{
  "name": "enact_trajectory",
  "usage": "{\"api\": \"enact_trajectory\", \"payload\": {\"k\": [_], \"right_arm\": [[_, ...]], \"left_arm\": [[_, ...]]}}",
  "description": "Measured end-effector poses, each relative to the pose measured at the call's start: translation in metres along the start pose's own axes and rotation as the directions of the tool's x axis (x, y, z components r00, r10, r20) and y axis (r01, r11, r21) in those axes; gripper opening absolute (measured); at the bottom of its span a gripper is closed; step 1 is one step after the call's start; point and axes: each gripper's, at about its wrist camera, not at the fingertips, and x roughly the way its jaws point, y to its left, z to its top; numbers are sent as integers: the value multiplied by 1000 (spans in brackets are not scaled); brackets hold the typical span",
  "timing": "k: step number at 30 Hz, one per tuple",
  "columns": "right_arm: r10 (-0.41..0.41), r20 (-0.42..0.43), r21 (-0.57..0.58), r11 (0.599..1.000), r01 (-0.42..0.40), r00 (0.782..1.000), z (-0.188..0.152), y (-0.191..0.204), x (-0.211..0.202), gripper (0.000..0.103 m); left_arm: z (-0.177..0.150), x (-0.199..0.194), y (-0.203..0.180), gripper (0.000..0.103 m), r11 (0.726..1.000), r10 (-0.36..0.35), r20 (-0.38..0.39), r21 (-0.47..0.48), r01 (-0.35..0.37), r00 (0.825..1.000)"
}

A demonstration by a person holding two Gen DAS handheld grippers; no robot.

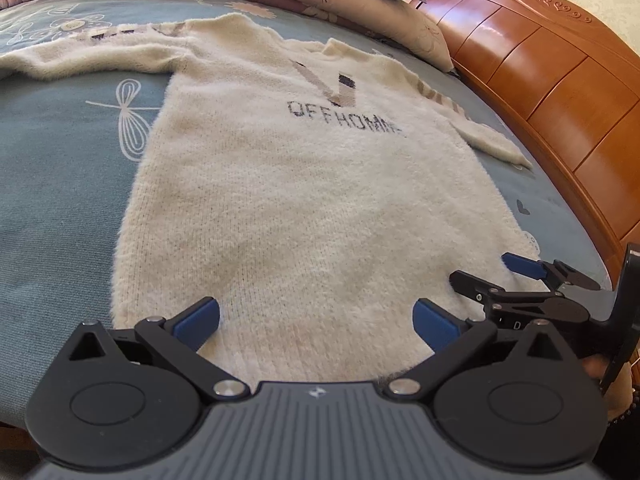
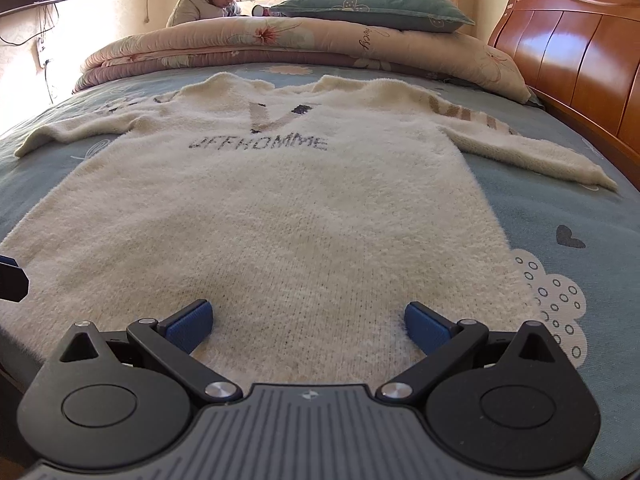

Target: Fold clothes

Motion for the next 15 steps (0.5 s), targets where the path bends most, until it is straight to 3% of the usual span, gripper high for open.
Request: {"api": "enact_trajectory", "payload": {"k": [6, 15], "right_arm": [[27, 21, 98, 995, -29, 999, 1, -14, -8, 103], [37, 21, 273, 961, -41, 999, -1, -51, -12, 103]], "left_arm": [[20, 3, -14, 102, 999, -24, 15, -24, 24, 1000], [11, 42, -36, 102, 999, 51, -21, 16, -51, 998]]}}
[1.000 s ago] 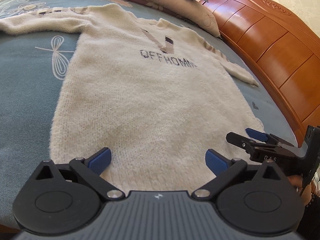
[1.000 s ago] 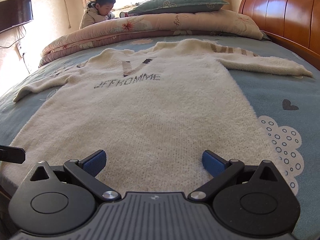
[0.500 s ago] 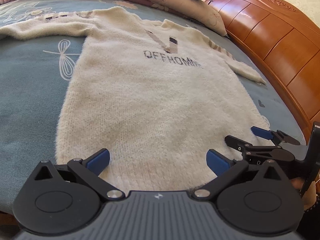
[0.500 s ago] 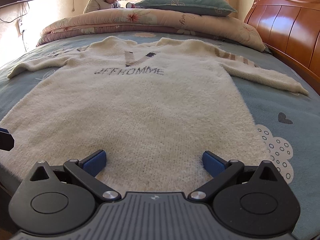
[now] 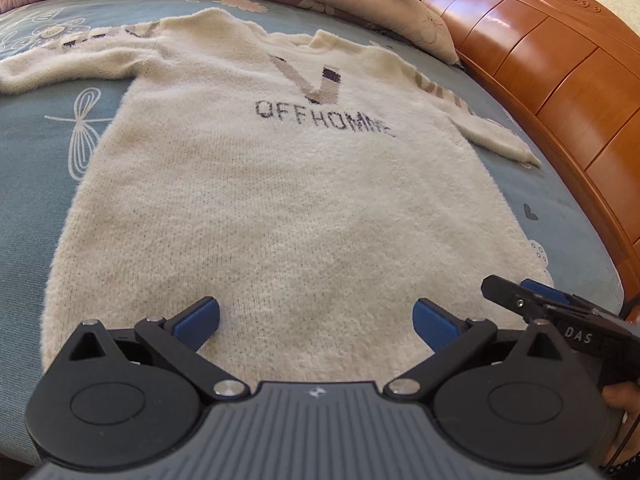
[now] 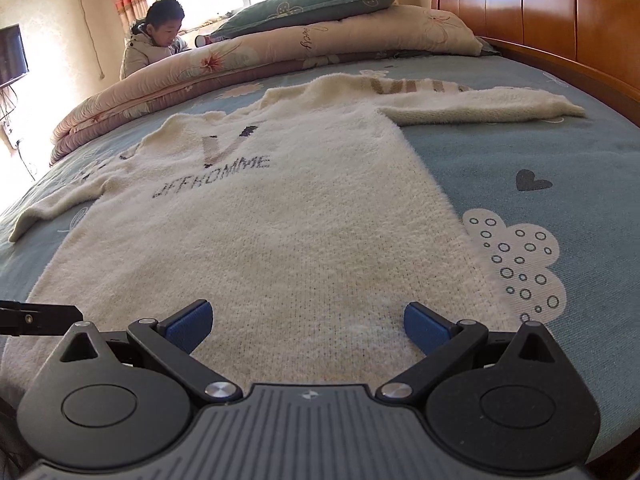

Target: Fold clothes

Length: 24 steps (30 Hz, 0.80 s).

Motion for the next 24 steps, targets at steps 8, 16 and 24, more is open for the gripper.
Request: {"api": "enact_trajectory", "payload": {"k": [8, 16, 24], "right_arm": [[63, -12, 94, 994, -62, 998, 7, -7, -4, 103], [63, -19, -17, 998, -64, 998, 4, 14, 2, 103], [19, -7, -128, 992, -20, 1000, 1, 24, 10, 103]], "left_arm": [[26, -5, 10, 102, 997, -32, -12, -65, 31, 999], [124, -11, 28, 102, 996, -54, 144, -69, 64, 988], [210, 56, 62, 101, 984, -39, 185, -165, 70, 982]]}}
